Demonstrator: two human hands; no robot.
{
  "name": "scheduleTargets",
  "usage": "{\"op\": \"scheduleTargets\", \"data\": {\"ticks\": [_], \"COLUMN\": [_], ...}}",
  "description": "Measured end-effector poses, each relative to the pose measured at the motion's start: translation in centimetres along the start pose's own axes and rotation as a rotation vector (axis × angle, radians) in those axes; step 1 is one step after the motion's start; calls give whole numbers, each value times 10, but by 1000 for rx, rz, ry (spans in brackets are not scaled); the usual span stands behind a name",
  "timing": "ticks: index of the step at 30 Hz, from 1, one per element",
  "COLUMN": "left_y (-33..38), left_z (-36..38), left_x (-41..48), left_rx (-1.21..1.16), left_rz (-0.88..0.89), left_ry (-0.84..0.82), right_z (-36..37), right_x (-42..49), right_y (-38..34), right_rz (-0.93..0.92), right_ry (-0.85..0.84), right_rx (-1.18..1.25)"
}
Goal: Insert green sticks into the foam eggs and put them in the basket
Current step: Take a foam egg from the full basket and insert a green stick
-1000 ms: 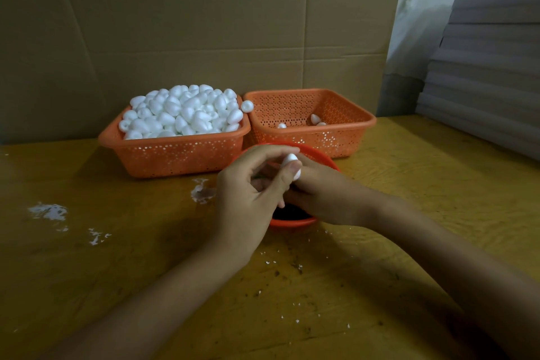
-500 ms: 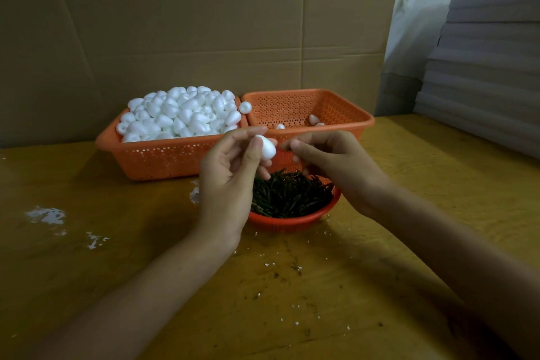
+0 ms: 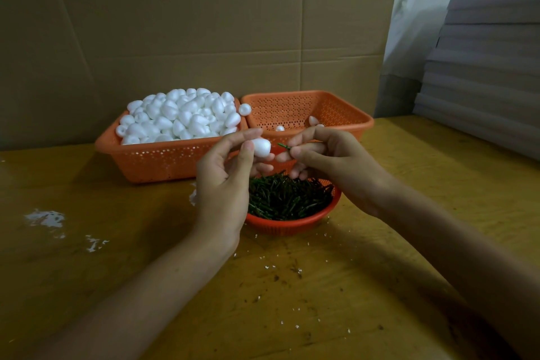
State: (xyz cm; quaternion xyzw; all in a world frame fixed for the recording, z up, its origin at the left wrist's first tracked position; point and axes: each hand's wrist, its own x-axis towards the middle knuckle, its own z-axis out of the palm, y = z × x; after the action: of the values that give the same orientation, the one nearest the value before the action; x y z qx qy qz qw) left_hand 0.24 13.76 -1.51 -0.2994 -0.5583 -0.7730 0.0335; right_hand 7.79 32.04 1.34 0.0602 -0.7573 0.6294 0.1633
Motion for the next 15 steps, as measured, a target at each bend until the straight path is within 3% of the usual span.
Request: {"op": "scheduleTargets", "data": {"ticks": [15], "left_y": [4], "left_z": [2], "left_x": [-1], "left_rx": [-29], "left_rz": [4], "left_ry": [-20], "right_z": [4], "right_x": [-2], "right_y": [-2], "right_rz": [-11], "right_ry": [-35], "right_rx": [-72]}}
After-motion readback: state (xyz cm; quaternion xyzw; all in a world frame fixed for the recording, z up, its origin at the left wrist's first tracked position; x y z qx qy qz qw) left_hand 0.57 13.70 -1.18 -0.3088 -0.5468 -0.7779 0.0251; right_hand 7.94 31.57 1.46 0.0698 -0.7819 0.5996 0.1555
